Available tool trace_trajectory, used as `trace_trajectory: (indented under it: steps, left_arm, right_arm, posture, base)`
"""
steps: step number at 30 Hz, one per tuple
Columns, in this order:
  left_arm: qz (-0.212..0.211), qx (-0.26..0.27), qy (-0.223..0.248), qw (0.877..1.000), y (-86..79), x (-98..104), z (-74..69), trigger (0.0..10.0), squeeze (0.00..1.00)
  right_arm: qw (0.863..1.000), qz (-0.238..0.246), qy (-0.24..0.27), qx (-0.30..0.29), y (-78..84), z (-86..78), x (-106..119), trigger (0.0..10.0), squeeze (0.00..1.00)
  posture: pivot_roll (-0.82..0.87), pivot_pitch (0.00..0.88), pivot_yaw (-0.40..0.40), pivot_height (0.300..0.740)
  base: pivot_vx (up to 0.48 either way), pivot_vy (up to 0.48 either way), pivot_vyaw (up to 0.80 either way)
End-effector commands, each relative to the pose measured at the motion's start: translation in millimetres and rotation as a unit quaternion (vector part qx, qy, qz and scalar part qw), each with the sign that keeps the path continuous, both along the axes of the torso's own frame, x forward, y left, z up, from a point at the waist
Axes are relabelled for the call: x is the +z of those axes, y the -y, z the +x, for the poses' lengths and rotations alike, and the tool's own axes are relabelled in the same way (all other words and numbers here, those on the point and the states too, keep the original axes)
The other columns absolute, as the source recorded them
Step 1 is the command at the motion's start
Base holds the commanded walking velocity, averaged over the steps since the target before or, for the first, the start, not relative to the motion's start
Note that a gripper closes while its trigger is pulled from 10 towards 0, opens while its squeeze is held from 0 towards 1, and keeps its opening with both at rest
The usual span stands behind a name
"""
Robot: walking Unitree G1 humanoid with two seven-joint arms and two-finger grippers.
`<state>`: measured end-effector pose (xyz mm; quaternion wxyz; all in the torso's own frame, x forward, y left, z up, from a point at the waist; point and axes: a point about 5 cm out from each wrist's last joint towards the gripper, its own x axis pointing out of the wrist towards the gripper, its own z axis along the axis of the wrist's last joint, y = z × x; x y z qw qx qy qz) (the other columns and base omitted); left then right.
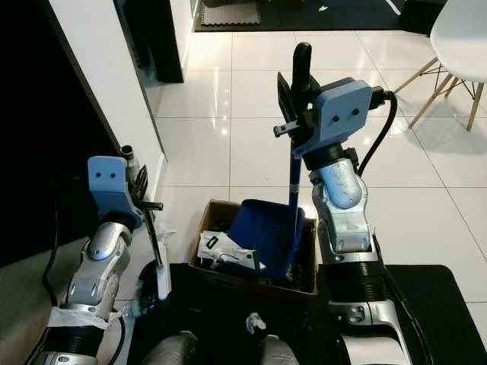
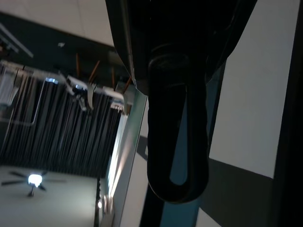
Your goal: Sweep floor
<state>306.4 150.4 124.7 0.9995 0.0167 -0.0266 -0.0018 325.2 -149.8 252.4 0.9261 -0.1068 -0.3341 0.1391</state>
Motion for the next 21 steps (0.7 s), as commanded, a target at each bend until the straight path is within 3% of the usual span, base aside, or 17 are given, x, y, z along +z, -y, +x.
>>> trace_trajectory:
  steps: [1,3,6,14,15,21]
  left_arm:
    - [0.002,0.001,0.008,1.0,-1.3,1.4,-0.8,10.0,0.0]
    - [0.003,0.004,0.005,1.0,-3.8,-0.2,-1.7,10.0,0.0]
    - [0.005,0.007,0.002,1.0,-6.5,-1.9,-3.2,10.0,0.0]
    - [0.006,0.012,-0.002,1.0,-8.1,-4.3,-4.7,10.0,0.0]
    - [0.006,0.012,-0.002,1.0,-8.0,-4.5,-4.7,10.0,0.0]
    - [0.006,0.014,-0.002,1.0,-8.3,-4.9,-4.9,10.0,0.0]
  right_arm:
    - [0.997,-0.054,0.053,0.004,-5.5,-3.4,13.1,10.0,0.0]
    - [0.991,-0.109,0.07,0.005,-11.5,-3.7,10.3,10.0,0.0]
    - [0.984,-0.157,0.079,0.014,-17.0,-3.4,5.7,10.0,0.0]
    - [0.972,-0.215,0.074,0.062,-29.8,-4.0,-9.3,10.0,0.0]
    - [0.963,-0.245,0.071,0.088,-37.9,-6.9,-18.9,10.0,0.0]
    - [0.944,-0.298,0.068,0.125,-48.2,-11.6,-36.6,10.0,0.0]
  posture:
    - [-0.04,0.079,0.046,0.74]
    - [-0.04,0.078,0.046,0.74]
    - [-0.03,0.077,0.043,0.74]
    - [-0.03,0.077,0.043,0.74]
    - [-0.03,0.082,0.04,0.74]
    - [-0.03,0.086,0.037,0.74]
  base:
    - [0.0,0.0,0.0]
    - [0.0,0.0,0.0]
    - [0.0,0.0,0.0]
    - [0.0,0.0,0.0]
    - [0.0,0.0,0.0]
    - [0.0,0.0,0.0]
